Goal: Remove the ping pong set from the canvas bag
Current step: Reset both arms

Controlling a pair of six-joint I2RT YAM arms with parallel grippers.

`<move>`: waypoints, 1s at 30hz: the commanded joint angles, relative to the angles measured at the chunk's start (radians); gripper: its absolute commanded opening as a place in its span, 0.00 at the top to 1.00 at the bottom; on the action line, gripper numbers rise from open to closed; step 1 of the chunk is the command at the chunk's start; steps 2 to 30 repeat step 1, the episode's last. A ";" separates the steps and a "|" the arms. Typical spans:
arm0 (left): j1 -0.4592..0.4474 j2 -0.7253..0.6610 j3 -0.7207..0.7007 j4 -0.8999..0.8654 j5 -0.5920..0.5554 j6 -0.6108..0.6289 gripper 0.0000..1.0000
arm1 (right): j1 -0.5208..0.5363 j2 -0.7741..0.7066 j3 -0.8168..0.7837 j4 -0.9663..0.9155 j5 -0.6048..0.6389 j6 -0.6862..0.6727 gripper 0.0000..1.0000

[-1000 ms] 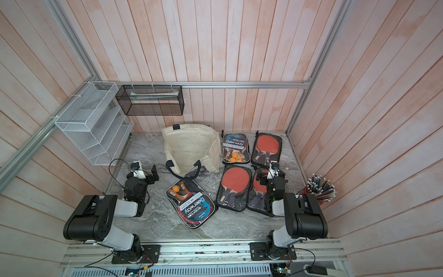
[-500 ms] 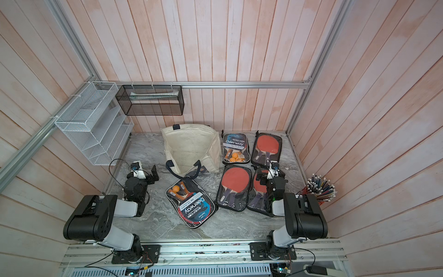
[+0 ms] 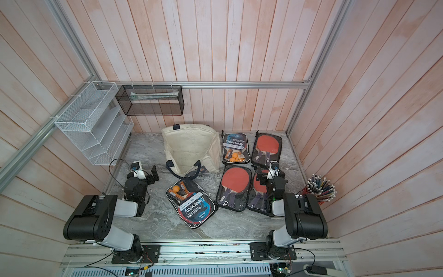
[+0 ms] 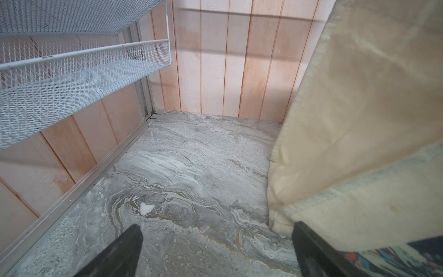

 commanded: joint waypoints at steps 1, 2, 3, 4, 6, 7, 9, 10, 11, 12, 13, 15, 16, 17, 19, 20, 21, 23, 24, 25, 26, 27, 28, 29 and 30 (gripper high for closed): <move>0.003 -0.004 0.010 -0.006 0.011 0.008 0.00 | -0.005 -0.004 0.018 -0.008 -0.009 -0.003 0.02; 0.003 -0.004 0.010 -0.006 0.011 0.008 0.00 | -0.005 -0.004 0.018 -0.008 -0.009 -0.003 0.02; 0.003 -0.004 0.010 -0.006 0.011 0.008 0.00 | -0.005 -0.004 0.018 -0.008 -0.009 -0.003 0.02; 0.003 -0.004 0.010 -0.006 0.011 0.008 0.00 | -0.005 -0.004 0.018 -0.008 -0.009 -0.003 0.02; 0.003 -0.004 0.010 -0.006 0.011 0.008 0.00 | -0.005 -0.004 0.018 -0.008 -0.009 -0.003 0.02; 0.003 -0.004 0.010 -0.006 0.011 0.008 0.00 | -0.005 -0.004 0.018 -0.008 -0.009 -0.003 0.02; 0.003 -0.004 0.010 -0.006 0.011 0.008 0.00 | -0.005 -0.004 0.018 -0.008 -0.009 -0.003 0.02; 0.003 -0.004 0.010 -0.006 0.011 0.008 0.00 | -0.005 -0.004 0.018 -0.008 -0.009 -0.003 0.02; 0.003 -0.004 0.010 -0.006 0.011 0.008 0.00 | -0.005 -0.004 0.018 -0.008 -0.009 -0.003 0.02; 0.003 -0.004 0.010 -0.006 0.011 0.008 0.00 | -0.005 -0.004 0.018 -0.008 -0.009 -0.003 0.02; 0.003 -0.004 0.010 -0.006 0.011 0.008 0.00 | -0.005 -0.004 0.018 -0.008 -0.009 -0.003 0.02; 0.003 -0.004 0.010 -0.006 0.011 0.008 0.00 | -0.005 -0.004 0.018 -0.008 -0.009 -0.003 0.02; 0.003 -0.004 0.010 -0.006 0.011 0.008 0.00 | -0.005 -0.004 0.018 -0.008 -0.009 -0.003 0.02; 0.003 -0.004 0.010 -0.006 0.011 0.008 0.00 | -0.005 -0.004 0.018 -0.008 -0.009 -0.003 0.02; 0.003 -0.004 0.010 -0.006 0.011 0.008 0.00 | -0.005 -0.004 0.018 -0.008 -0.009 -0.003 0.02; 0.003 -0.004 0.010 -0.006 0.011 0.008 0.00 | -0.005 -0.004 0.018 -0.008 -0.009 -0.003 0.02; 0.003 -0.004 0.010 -0.006 0.011 0.008 0.00 | -0.005 -0.004 0.018 -0.008 -0.009 -0.003 0.02; 0.003 -0.004 0.010 -0.006 0.011 0.008 0.00 | -0.005 -0.004 0.018 -0.008 -0.009 -0.003 0.02; 0.003 -0.004 0.010 -0.006 0.011 0.008 0.00 | -0.005 -0.004 0.018 -0.008 -0.009 -0.003 0.02; 0.003 -0.004 0.010 -0.006 0.011 0.008 0.00 | -0.005 -0.004 0.018 -0.008 -0.009 -0.003 0.02; 0.003 -0.004 0.010 -0.006 0.011 0.008 0.00 | -0.005 -0.004 0.018 -0.008 -0.009 -0.003 0.02; 0.003 -0.004 0.010 -0.006 0.011 0.008 0.00 | -0.005 -0.004 0.018 -0.008 -0.009 -0.003 0.02; 0.003 -0.004 0.010 -0.006 0.011 0.008 0.00 | -0.005 -0.004 0.018 -0.008 -0.009 -0.003 0.02; 0.003 -0.004 0.010 -0.006 0.011 0.008 0.00 | -0.005 -0.004 0.018 -0.008 -0.009 -0.003 0.02; 0.003 -0.004 0.010 -0.006 0.011 0.008 0.00 | -0.005 -0.004 0.018 -0.008 -0.009 -0.003 0.02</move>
